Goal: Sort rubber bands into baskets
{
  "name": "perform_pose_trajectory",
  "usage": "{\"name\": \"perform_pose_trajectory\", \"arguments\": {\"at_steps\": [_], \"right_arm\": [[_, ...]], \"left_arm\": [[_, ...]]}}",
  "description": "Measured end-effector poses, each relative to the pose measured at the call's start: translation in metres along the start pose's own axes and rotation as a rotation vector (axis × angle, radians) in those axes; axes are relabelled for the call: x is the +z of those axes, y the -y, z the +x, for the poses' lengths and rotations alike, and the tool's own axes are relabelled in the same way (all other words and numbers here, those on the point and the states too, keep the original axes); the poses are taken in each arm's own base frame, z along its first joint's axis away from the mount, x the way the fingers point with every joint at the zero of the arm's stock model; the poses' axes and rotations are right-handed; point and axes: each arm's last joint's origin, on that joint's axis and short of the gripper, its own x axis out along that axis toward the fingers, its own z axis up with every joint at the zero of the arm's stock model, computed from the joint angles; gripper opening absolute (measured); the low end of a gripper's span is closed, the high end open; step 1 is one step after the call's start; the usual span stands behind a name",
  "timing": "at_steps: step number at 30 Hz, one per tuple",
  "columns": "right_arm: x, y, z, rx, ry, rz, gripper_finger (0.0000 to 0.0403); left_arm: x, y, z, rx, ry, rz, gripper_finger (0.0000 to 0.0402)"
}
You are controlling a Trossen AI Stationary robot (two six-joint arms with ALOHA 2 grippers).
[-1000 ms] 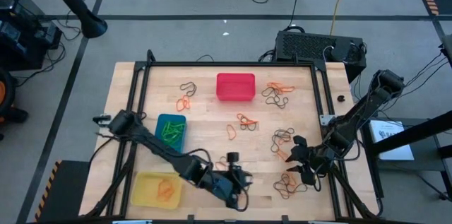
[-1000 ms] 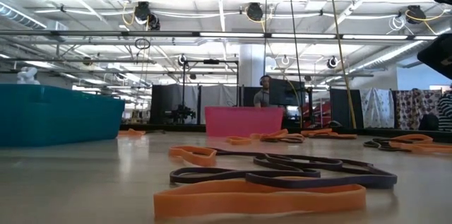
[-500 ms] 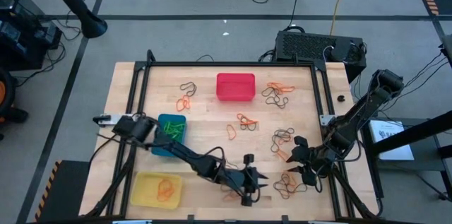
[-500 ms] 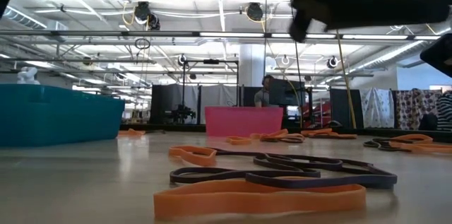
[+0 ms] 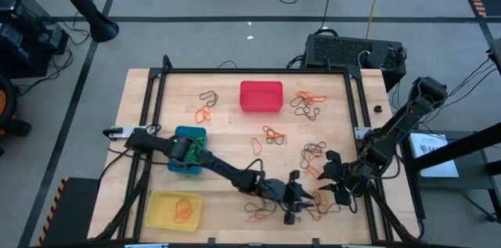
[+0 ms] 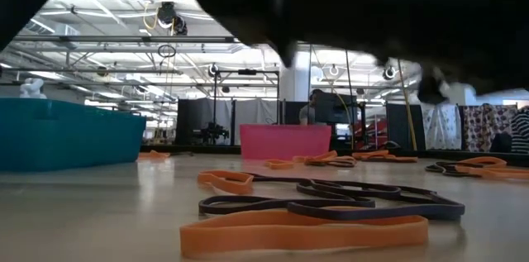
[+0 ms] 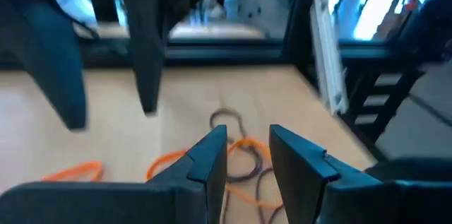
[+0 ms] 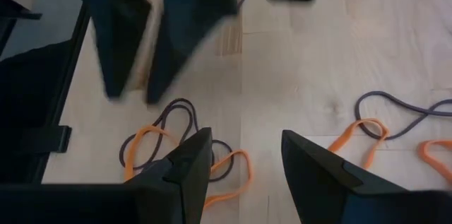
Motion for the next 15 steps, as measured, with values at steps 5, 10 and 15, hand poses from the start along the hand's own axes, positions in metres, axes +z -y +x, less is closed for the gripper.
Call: {"name": "perform_pose_trajectory", "arguments": {"at_steps": [5, 10, 15], "right_arm": [[0.0, 0.0, 0.0, 0.0, 0.0, 0.024, 0.0164], [0.0, 0.0, 0.0, 0.0, 0.0, 0.034, 0.0164], [0.0, 0.0, 0.0, 0.0, 0.0, 0.034, 0.0164]], "left_arm": [[-0.007, -0.001, 0.018, 0.024, -0.094, 0.012, 0.0114], [-0.003, -0.002, 0.021, 0.066, -0.084, 0.007, 0.0114], [-0.01, -0.001, 0.023, 0.065, -0.066, -0.019, 0.0114]]}}
